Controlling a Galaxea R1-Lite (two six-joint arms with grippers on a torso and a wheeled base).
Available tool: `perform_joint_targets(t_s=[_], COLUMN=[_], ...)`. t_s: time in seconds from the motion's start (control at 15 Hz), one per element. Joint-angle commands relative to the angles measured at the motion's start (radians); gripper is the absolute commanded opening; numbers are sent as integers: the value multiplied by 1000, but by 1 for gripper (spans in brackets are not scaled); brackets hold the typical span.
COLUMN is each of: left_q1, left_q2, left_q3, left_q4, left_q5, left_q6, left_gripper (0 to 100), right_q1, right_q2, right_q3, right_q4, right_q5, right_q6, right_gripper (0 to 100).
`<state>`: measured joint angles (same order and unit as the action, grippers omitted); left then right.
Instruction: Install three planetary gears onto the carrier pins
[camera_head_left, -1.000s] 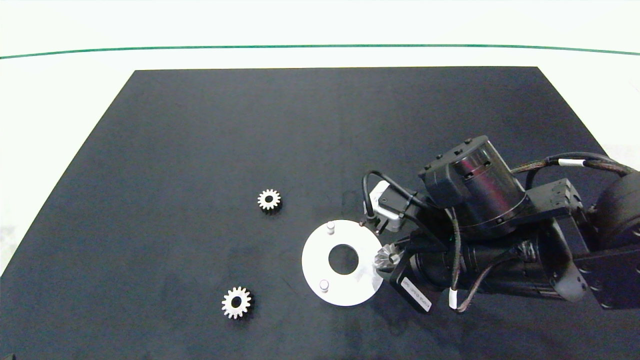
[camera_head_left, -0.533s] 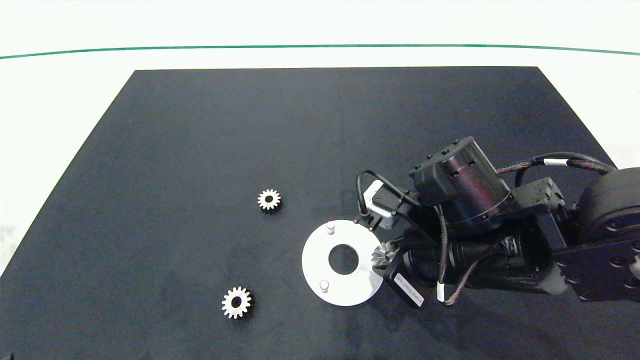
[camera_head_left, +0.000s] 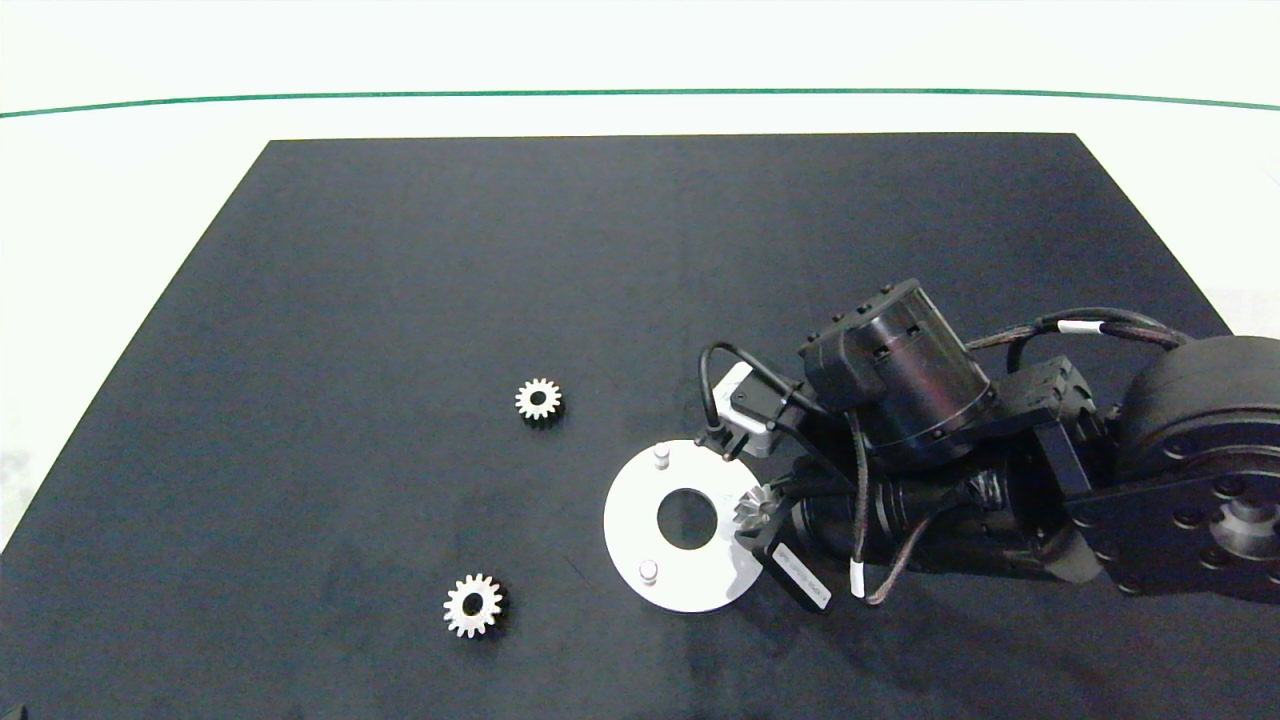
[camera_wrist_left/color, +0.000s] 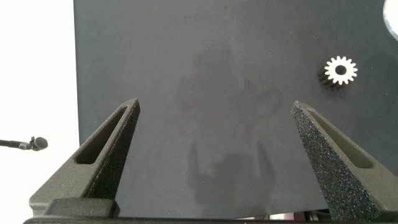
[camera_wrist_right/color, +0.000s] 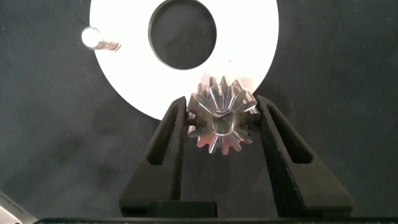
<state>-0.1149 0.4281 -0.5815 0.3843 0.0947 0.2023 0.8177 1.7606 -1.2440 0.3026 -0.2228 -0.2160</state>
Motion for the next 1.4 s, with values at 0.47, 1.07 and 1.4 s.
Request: perform_joint_targets(t_s=[0.47, 1.07, 1.4], left_q1=[-2, -2, -63], left_q2=[-2, -5, -17], left_q3=[-1, 5, 111], left_q4=[2, 2, -30], left_q5=[0, 2, 5], left_q6=[-1, 0, 91], left_gripper=[100, 100, 100], right_q1=[-3, -9, -11], right_q2=[31, 16, -621], right_q3=[-8, 0, 242], right_q4=[-3, -3, 50], right_q5=[-1, -13, -145], right_q6=[1, 10, 1], right_gripper=[16, 100, 100])
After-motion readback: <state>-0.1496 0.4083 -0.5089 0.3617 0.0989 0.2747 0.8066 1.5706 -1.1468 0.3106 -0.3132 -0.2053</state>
